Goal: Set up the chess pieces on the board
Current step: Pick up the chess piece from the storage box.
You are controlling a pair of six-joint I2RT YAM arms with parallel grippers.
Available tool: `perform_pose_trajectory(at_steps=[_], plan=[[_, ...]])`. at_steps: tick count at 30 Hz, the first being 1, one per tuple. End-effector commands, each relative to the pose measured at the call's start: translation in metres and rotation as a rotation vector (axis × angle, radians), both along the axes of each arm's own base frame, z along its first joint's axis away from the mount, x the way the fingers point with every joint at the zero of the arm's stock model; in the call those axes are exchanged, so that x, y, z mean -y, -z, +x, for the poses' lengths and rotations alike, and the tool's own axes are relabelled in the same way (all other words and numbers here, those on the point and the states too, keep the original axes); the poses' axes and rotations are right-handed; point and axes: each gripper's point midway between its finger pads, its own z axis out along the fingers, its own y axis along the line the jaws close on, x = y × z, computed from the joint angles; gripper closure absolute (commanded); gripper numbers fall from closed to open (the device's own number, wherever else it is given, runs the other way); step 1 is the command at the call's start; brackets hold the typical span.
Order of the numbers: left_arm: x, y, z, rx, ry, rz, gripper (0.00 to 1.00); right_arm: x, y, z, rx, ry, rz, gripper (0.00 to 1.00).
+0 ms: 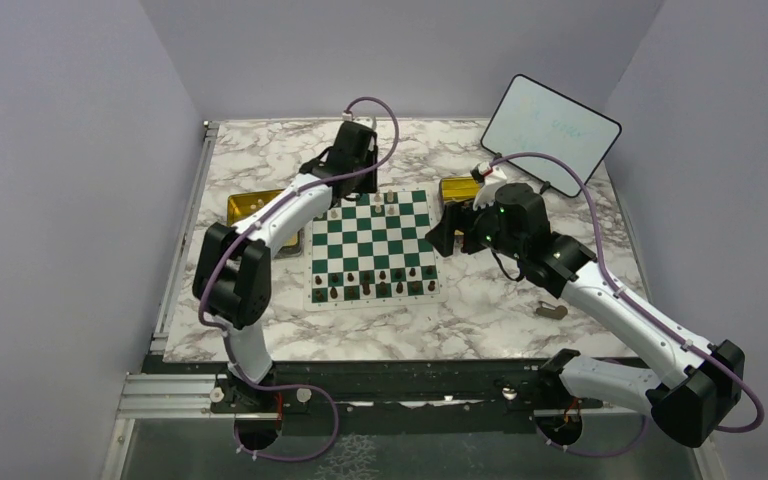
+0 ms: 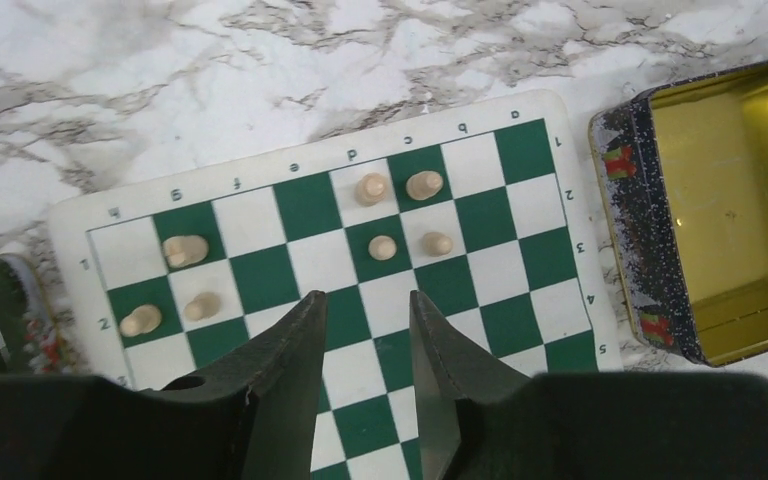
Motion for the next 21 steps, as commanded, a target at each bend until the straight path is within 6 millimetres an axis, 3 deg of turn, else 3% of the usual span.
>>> perform_pose_trajectory(at_steps=[1,13,21], plan=[[-0.053,-0.02,-0.009,0.018,-0.113,0.017,0.62,-0.002,-0.006,0.0,0.017,-0.005,0.031,0.13],[-0.206,-0.026,-0.011,0.02,-0.392,0.032,0.62,-0.008,-0.004,0.002,0.017,-0.036,0.031,0.13],[-0.263,-0.007,0.001,-0.006,-0.512,0.011,0.63,-0.01,-0.002,0.004,0.013,-0.038,0.023,0.13]])
